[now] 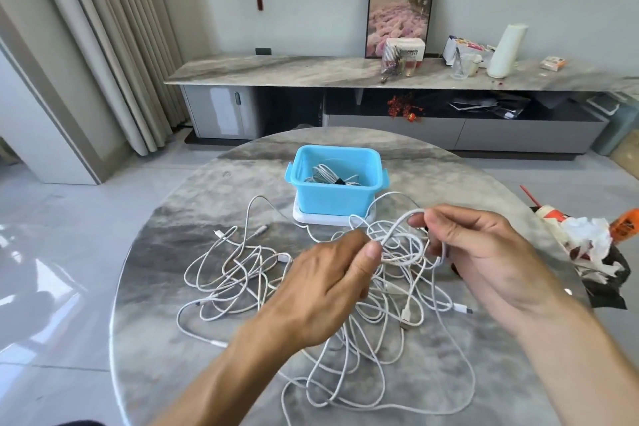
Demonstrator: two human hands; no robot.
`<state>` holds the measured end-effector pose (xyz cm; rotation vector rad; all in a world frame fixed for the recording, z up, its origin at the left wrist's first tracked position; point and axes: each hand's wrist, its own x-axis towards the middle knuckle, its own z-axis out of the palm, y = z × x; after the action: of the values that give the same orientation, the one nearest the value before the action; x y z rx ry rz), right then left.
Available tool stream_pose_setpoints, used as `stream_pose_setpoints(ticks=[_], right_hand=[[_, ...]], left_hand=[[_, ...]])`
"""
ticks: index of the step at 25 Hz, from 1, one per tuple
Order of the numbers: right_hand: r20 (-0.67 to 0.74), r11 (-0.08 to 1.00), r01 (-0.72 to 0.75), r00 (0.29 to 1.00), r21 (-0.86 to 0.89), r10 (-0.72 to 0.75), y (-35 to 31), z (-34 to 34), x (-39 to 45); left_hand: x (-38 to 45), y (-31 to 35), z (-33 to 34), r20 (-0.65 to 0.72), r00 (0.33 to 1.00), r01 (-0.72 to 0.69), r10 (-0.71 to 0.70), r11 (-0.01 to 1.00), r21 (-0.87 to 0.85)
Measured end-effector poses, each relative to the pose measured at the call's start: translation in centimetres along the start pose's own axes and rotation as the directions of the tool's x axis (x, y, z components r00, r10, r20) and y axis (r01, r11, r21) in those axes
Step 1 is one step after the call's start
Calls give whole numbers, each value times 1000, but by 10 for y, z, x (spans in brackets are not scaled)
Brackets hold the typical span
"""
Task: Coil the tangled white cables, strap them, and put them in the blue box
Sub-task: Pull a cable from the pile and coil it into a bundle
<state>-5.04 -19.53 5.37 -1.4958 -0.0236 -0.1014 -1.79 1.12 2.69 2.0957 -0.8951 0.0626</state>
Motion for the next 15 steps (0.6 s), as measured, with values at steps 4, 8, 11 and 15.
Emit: stream_pose_setpoints(ticks=[4, 8, 11, 15], right_hand=[[-82, 986, -144, 985, 85, 151, 0, 4, 1], [-3, 917, -272, 958, 293, 286, 2, 25, -3], [-5, 908, -250, 964, 336, 267, 12, 38, -4], [-78, 935, -139, 982, 327, 173, 15, 45, -5]], left_hand=[[-1, 2, 12, -101, 992, 81, -79, 997, 17], [5, 2, 19, -229, 932, 211, -279, 936, -281], [4, 5, 24, -168, 909, 257, -383, 828, -498], [1, 7, 25, -21, 914, 311, -406, 731, -607]])
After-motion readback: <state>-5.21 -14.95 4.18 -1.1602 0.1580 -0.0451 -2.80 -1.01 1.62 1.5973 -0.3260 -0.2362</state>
